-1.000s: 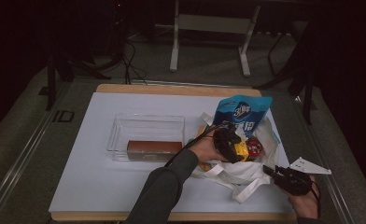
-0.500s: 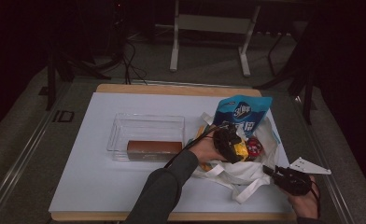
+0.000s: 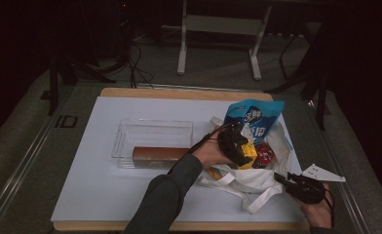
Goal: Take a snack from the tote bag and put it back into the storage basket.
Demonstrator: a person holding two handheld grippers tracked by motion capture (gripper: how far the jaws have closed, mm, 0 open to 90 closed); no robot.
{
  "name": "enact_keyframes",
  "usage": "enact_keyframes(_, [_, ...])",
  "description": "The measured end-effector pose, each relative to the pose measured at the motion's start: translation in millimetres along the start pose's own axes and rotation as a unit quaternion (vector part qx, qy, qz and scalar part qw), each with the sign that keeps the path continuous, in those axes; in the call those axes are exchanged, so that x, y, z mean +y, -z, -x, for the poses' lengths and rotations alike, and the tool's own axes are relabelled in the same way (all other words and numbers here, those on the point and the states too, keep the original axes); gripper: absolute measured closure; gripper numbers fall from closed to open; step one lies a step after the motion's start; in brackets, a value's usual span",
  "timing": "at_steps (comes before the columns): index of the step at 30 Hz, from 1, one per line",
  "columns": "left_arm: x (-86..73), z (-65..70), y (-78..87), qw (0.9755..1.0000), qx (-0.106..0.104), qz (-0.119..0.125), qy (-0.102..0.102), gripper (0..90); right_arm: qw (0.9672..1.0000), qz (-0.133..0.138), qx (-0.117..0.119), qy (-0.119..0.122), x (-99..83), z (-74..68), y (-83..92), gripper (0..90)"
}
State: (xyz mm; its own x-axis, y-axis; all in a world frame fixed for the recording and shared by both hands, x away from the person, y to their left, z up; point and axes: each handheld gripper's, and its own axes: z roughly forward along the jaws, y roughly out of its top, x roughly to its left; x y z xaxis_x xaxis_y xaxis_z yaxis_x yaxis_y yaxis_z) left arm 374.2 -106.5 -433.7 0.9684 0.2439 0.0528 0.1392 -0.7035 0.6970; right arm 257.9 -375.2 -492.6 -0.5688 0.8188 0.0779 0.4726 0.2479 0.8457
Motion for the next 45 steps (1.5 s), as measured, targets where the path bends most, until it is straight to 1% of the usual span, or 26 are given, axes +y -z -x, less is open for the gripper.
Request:
enact_keyframes(4, [2.4,-0.2,6.6,1.0000,0.002,0.000,-0.004,28.5,1.0000,0.000,0.000,0.000,0.2,-0.1,0.5,70.1])
enact_keyframes(8, [6.6,1.8,13.6,0.9999,0.008,-0.002,-0.014,28.5,1.0000,-0.001,0.000,-0.001,0.1,0.0,0.7,70.1])
enact_keyframes(10, [8.4,2.3,17.9,0.9998,0.009,0.001,-0.016,28.5,1.0000,-0.001,0.000,-0.001,0.1,0.2,0.8,70.0])
enact_keyframes(13, [9.8,1.6,25.5,0.9998,0.009,0.009,-0.012,28.5,1.0000,0.001,0.001,-0.002,0.0,0.3,1.2,70.0])
enact_keyframes(16, [11.3,0.6,33.0,0.9998,0.012,0.009,-0.013,28.5,1.0000,0.000,0.001,-0.001,0.1,0.1,1.1,70.0])
enact_keyframes(17, [11.8,1.0,35.0,0.9998,0.013,0.011,-0.009,28.5,1.0000,0.000,0.001,-0.001,0.1,0.1,1.1,70.0])
enact_keyframes(18, [12.5,0.8,37.6,0.9998,0.014,0.009,-0.012,28.5,1.0000,0.000,0.001,-0.001,0.0,0.1,1.1,70.0])
enact_keyframes(21, [14.5,-0.1,44.5,0.9998,0.012,0.010,-0.014,28.5,1.0000,0.000,0.001,-0.002,0.0,0.1,1.0,70.0])
enact_keyframes(24, [15.5,-1.6,51.8,0.9998,0.010,0.015,-0.010,28.5,1.0000,0.000,0.001,-0.003,0.0,0.0,1.0,69.9])
enact_keyframes(25, [15.5,-1.8,54.0,0.9998,0.010,0.018,-0.009,28.5,1.0000,0.000,0.001,-0.003,-0.1,0.0,0.9,69.9])
enact_keyframes(28, [15.4,-2.5,60.6,0.9995,0.017,0.023,-0.012,28.6,1.0000,0.000,0.000,-0.003,-0.1,0.0,0.8,70.1])
enact_keyframes(32, [14.8,-3.4,69.0,0.9994,0.012,0.030,-0.010,28.5,1.0000,-0.001,-0.001,-0.002,0.0,-0.1,0.9,70.2])
enact_keyframes(37, [14.5,-4.4,79.3,0.9992,0.018,0.034,-0.006,28.5,1.0000,-0.001,-0.001,-0.002,0.1,-0.3,0.8,70.3])
enact_keyframes(41, [12.7,-4.6,88.2,0.9990,0.017,0.041,-0.003,28.5,1.0000,-0.001,-0.003,-0.001,0.0,-0.6,0.3,70.7])
enact_keyframes(45, [10.7,-5.3,96.3,0.9989,0.018,0.042,-0.005,28.5,1.0000,-0.001,-0.004,0.000,0.1,-0.8,0.1,70.8])
